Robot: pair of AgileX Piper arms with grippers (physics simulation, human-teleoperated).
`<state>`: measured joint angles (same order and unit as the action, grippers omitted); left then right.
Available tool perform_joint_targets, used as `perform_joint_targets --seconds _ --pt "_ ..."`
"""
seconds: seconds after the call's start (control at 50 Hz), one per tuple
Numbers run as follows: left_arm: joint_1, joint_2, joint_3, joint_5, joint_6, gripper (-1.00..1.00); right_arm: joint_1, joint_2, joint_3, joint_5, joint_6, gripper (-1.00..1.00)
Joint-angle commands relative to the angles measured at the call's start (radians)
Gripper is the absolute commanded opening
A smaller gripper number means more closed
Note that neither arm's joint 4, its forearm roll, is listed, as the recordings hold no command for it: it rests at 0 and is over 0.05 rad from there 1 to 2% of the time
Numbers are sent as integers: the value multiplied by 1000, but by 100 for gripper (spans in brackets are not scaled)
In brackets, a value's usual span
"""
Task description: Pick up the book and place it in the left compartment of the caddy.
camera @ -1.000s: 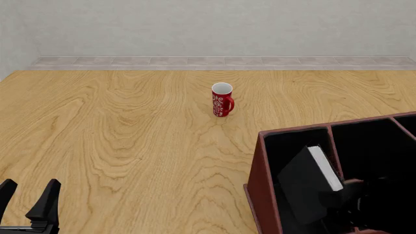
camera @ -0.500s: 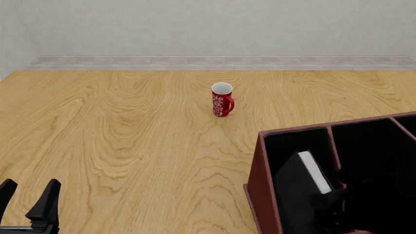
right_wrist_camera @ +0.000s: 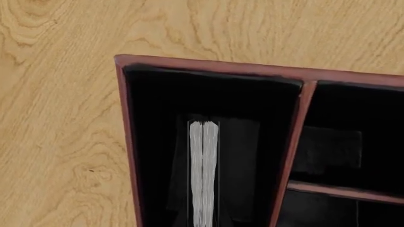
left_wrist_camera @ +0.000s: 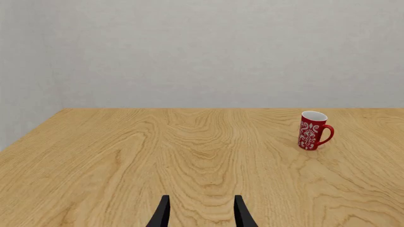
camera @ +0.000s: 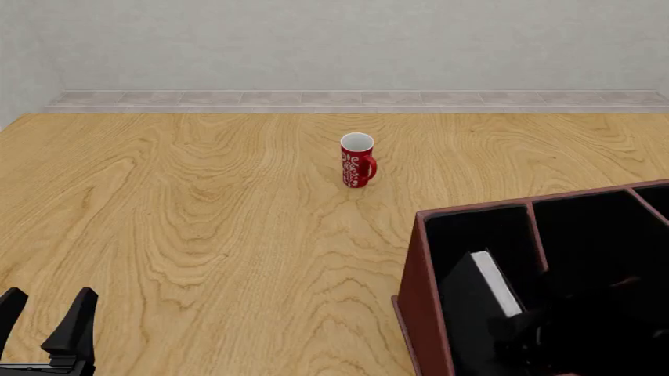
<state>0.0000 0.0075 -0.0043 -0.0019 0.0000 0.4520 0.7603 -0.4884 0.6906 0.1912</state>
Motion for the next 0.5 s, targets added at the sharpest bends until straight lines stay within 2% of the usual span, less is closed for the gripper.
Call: perform_joint_targets --seconds 0.02,0.5 --pt "0 0 0 0 0 100 -7 4 17 -27 13 -100" --pt "0 0 0 0 0 100 -14 37 44 -71 7 -100"
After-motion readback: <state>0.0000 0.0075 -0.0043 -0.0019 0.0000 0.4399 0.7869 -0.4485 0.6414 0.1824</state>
